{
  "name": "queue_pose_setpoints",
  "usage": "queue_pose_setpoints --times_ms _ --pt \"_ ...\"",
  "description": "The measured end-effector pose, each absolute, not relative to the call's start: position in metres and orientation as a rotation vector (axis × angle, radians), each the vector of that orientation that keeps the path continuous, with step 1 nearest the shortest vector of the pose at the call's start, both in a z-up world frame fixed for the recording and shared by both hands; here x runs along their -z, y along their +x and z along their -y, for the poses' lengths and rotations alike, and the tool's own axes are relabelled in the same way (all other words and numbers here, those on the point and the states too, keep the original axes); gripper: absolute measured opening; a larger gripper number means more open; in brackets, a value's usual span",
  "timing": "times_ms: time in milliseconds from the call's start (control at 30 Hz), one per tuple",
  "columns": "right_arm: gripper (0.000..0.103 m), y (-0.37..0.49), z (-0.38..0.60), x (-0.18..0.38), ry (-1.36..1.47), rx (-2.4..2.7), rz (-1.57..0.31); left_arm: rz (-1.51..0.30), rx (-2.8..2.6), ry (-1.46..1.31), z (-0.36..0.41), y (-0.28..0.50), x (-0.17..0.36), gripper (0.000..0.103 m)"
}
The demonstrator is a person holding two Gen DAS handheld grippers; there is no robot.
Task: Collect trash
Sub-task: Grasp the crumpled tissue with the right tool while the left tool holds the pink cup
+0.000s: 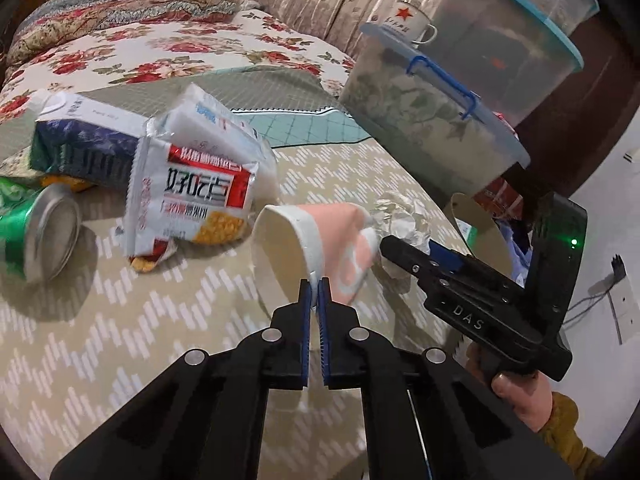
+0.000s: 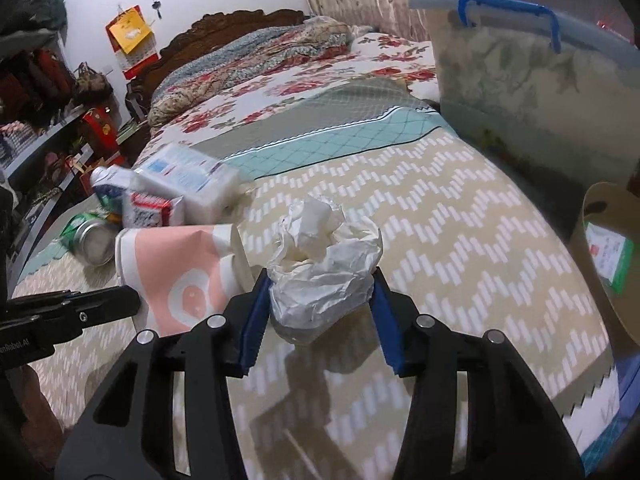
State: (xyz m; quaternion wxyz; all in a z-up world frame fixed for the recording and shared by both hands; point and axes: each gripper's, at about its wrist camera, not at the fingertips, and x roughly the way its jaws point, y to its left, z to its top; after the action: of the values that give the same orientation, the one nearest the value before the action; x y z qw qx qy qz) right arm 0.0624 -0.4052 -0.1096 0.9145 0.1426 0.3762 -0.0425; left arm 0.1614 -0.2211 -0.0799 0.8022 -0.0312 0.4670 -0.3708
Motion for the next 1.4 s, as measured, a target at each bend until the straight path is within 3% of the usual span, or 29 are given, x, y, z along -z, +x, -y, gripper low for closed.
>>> queue_pose_setpoints --times_ms 667,833,900,1000,1067,1167,1300,1400 --pt "0.050 0.003 0.310 0.117 0.240 -0.095 -0.814 -0.974 0.733 -0.111 0.098 0.084 0.071 0.003" --pt "0.055 -0.015 0.291 0.120 0.232 -0.130 -0.816 -0.952 0.705 -0.108 0.076 0.067 0.066 0.003" --pt "0.068 -0.021 0.284 0.121 0.226 -0.135 -0.819 -0.960 0.703 -0.120 0.071 0.064 0.067 0.013" --pt "0.074 -0.029 0.279 0.120 0.230 -0.133 -0.809 -0.962 0.688 -0.148 0.065 0.061 0.067 0.037" --pt "0.078 -0.034 0.276 0.118 0.224 -0.128 -0.800 -0.960 0.679 -0.159 0.062 0.060 0.065 0.042" --pt "0.081 -0.040 0.276 0.117 0.220 -0.115 -0.787 -0.942 0.639 -0.173 0.055 0.062 0.063 0.073" --pt "0.081 -0.039 0.282 0.120 0.234 -0.093 -0.788 -0.947 0.586 -0.183 0.045 0.077 0.067 0.085" --pt "0.081 -0.039 0.288 0.121 0.248 -0.078 -0.780 -0.977 0.529 -0.185 0.042 0.093 0.076 0.085"
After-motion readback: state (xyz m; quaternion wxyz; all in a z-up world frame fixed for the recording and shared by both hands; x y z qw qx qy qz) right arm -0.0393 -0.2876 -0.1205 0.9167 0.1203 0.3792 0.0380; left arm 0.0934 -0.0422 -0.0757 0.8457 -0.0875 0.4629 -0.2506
